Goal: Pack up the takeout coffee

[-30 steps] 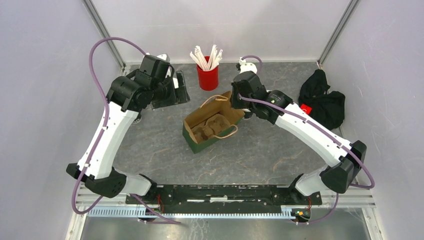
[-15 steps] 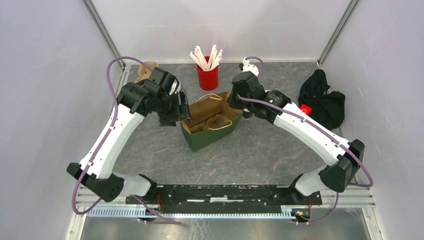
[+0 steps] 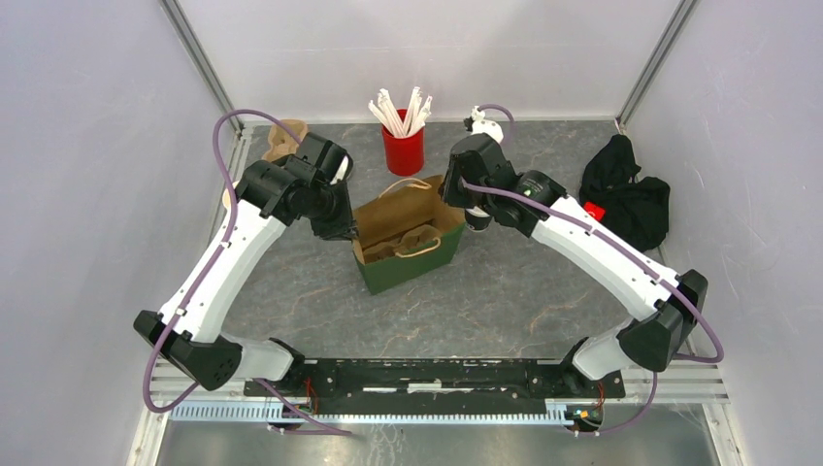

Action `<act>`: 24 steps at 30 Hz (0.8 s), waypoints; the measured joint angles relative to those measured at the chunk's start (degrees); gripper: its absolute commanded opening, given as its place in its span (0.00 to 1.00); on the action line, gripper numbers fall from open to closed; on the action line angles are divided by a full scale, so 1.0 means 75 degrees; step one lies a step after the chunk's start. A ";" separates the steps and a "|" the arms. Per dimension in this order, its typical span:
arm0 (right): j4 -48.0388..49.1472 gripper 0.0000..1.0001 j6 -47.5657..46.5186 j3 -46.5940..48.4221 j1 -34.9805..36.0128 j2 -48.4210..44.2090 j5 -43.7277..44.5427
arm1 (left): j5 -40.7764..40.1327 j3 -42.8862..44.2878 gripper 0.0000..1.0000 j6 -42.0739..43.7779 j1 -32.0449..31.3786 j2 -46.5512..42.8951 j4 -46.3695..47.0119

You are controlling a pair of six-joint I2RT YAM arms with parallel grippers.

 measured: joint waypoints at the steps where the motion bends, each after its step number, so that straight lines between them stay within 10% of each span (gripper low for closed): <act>1: -0.0035 0.41 -0.0073 0.0105 0.0000 0.0026 0.0009 | -0.0067 0.0000 0.11 0.0000 0.0000 0.0000 0.0023; 10: -0.0041 0.97 -0.2675 0.0659 -0.0510 -0.0102 0.0187 | -0.1169 0.0326 0.15 0.0108 0.0023 0.0396 -0.0087; 15: -0.0356 0.98 -0.4366 0.0807 -0.1346 -0.0006 -0.0009 | -0.1460 0.0446 0.36 0.0286 0.0038 0.0755 -0.0102; 24: -0.1113 0.98 -0.5555 0.1711 -0.2311 0.1597 -0.1903 | -0.1620 0.0551 0.40 0.0306 0.0052 0.0793 -0.0254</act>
